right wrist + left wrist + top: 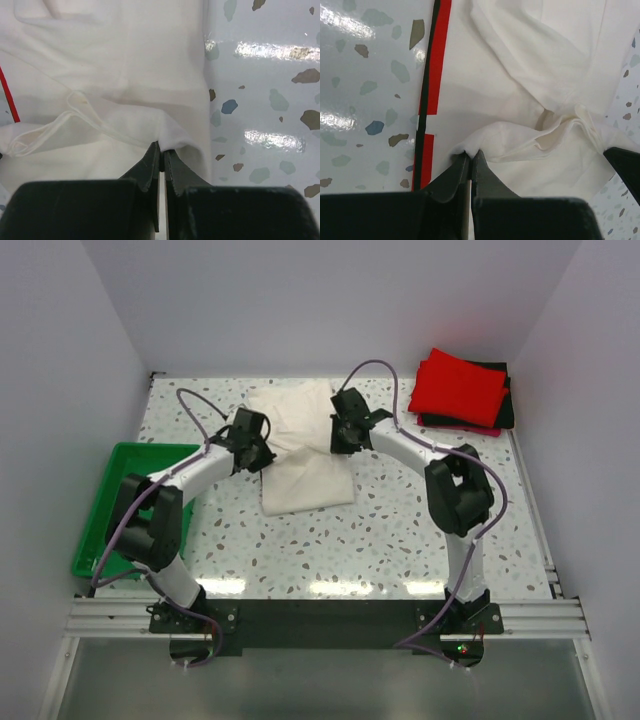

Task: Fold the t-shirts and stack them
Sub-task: Fold the tshirt

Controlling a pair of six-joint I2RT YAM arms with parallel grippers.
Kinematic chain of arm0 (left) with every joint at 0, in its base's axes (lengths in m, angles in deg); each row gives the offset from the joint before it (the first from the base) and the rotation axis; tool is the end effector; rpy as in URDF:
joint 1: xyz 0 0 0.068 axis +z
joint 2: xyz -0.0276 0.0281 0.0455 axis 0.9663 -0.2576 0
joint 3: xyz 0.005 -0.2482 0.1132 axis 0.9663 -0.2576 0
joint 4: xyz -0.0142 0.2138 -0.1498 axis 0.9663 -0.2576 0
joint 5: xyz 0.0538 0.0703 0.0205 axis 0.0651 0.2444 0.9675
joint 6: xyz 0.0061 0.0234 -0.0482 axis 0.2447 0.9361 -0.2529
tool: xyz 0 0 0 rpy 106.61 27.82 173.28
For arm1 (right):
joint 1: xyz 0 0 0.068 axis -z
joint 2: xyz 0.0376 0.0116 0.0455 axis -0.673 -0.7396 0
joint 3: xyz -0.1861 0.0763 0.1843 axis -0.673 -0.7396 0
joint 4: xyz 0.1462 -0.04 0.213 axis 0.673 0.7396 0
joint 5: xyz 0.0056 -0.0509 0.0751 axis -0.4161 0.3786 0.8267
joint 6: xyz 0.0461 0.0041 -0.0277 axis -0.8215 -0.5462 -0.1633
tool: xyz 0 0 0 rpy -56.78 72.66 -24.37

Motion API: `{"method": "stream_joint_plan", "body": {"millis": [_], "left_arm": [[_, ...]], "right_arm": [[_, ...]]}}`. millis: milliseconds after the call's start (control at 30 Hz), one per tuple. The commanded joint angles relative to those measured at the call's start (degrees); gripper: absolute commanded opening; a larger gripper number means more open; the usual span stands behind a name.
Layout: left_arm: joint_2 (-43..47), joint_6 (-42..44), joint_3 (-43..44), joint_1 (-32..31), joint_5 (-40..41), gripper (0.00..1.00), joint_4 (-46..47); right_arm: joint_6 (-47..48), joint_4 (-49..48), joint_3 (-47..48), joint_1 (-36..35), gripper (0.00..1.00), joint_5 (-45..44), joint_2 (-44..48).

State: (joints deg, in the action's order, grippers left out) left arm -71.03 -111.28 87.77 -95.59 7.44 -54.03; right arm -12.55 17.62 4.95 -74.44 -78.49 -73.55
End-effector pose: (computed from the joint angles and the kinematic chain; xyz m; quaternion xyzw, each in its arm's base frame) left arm 0.3336 -0.1197 0.2049 -0.2627 0.9062 -0.1364 0.3021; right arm 0.3897 0.2409 0.2127 0.0057 0.9446 0.1326 0.3004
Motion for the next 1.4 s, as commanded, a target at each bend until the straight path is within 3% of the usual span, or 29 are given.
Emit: {"method": "stream_joint_plan", "body": {"millis": [0, 267, 333, 367, 400, 500, 667, 767, 933, 1067, 1367], "left_arm": [[-0.4, -0.3, 3.2, 2.0, 0.9, 0.00, 2.2], [-4.6, 1.4, 4.3, 4.5, -1.5, 0.00, 6.4], [-6.2, 3.3, 5.4, 5.7, -4.1, 0.01, 7.0], [-6.7, 3.8, 5.9, 6.0, -4.9, 0.07, 7.2], [-6.8, 4.6, 6.1, 6.9, -6.5, 0.26, 7.8], [-5.1, 6.6, 6.3, 8.3, -9.8, 0.55, 10.3], [1.2, 6.2, 3.2, 8.4, -8.4, 0.60, 10.7], [3.4, 4.8, 0.9, 7.3, -8.8, 0.53, 12.3], [-0.5, 4.9, 3.0, 3.2, -9.4, 0.25, 11.7], [-5.8, 4.9, 7.0, 2.4, -10.4, 0.05, 11.8], [-18.1, 6.4, 14.1, 5.0, -11.6, 0.00, 10.5]], "right_arm": [[1.5, -2.3, 3.9, 1.1, 0.00, 1.9, -1.0], [1.6, -2.3, 9.2, 3.0, 0.02, 5.2, -6.3], [1.6, -1.8, 10.0, 3.3, 0.14, 5.3, -6.6], [1.7, -1.7, 10.2, 3.7, 0.21, 5.3, -6.5], [1.8, -1.5, 10.3, 3.8, 0.33, 5.2, -6.2], [2.1, -1.0, 9.8, 5.0, 0.51, 5.2, -4.0], [2.4, -2.7, 4.7, 5.2, 0.57, 5.2, 1.4], [1.5, -4.9, 1.1, 3.8, 0.56, 7.1, 3.6], [1.8, -7.2, 0.2, 0.2, 0.50, 8.6, 2.7], [2.5, -6.3, 4.6, -0.6, 0.44, 10.8, -2.7], [3.5, -2.2, 15.5, 5.0, 0.41, 15.1, -14.5]]}}
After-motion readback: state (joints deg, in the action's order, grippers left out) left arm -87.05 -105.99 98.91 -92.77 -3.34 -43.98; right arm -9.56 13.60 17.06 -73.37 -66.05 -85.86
